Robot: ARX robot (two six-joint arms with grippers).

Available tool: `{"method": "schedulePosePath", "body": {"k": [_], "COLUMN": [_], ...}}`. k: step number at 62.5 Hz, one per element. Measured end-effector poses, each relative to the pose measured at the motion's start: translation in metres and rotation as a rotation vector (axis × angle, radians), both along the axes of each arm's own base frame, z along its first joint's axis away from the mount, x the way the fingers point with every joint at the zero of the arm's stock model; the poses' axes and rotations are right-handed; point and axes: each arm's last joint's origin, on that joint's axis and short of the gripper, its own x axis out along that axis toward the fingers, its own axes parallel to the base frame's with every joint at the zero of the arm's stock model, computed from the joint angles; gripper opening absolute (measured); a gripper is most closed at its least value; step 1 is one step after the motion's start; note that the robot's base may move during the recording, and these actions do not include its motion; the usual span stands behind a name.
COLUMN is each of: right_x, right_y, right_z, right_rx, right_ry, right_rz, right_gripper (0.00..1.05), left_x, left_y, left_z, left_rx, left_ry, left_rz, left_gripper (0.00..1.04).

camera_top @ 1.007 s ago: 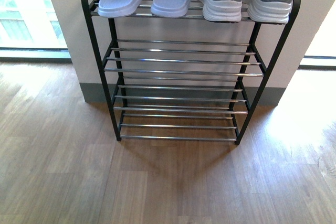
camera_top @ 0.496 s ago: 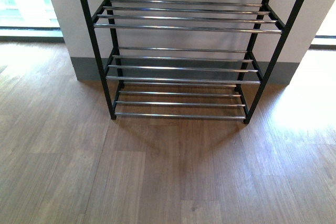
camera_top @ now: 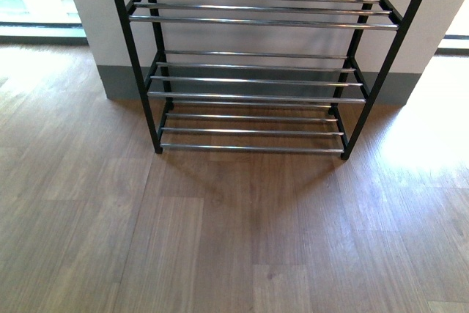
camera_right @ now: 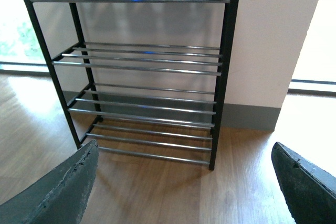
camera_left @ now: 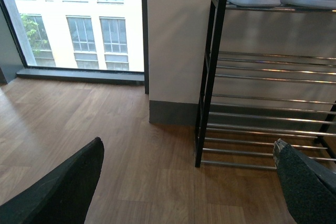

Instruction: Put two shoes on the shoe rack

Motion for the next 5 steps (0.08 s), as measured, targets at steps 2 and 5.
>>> {"method": "schedulePosePath", "body": {"k": [2, 5], "right_x": [0.0000, 0.0000], "right_y": [0.0000, 0.0000], "right_z": [0.0000, 0.0000], "right_rx": [0.000, 0.000], "right_ry": [0.000, 0.000], "right_rz": [0.000, 0.000], "right_gripper": [0.96, 0.96], "left_x": [0.0000, 0.0000], "left_y": [0.0000, 0.0000], "left_z": [0.0000, 0.0000], "left_rx": [0.000, 0.000], "left_ry": [0.000, 0.000], "left_rz": [0.000, 0.000], "left_gripper": [0.95, 0.95]}}
